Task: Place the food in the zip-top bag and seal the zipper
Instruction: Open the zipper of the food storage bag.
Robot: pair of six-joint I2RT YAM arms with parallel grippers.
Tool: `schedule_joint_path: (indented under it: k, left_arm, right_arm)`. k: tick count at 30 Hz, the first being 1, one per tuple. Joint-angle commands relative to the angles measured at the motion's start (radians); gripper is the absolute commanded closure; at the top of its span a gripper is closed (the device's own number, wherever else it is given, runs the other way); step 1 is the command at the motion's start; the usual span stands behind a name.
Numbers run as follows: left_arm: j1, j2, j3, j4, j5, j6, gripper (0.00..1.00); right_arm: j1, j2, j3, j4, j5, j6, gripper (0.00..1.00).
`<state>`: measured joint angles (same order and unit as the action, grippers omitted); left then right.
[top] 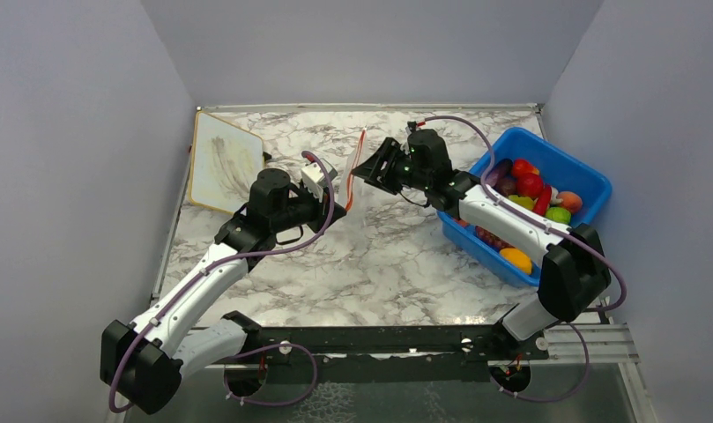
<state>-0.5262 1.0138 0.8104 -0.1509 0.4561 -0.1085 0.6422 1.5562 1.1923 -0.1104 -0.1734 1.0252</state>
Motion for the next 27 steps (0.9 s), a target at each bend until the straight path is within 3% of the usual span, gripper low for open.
schedule_joint_path:
  k: [1,15,27]
  left_arm:
    - [-0.009,0.0,0.003,0.007,0.017,0.015,1.0]
    - [-0.011,0.012,0.006,0.008,0.022,0.019,1.0]
    - [-0.011,0.014,0.004,0.008,0.021,0.024,1.0]
  right_arm:
    - [0.007,-0.006,0.021,0.021,0.014,0.004,0.49]
    - [0.006,0.08,0.073,-0.058,0.065,-0.062,0.54]
    - [0.007,0.053,0.042,0.013,-0.037,-0.033,0.54]
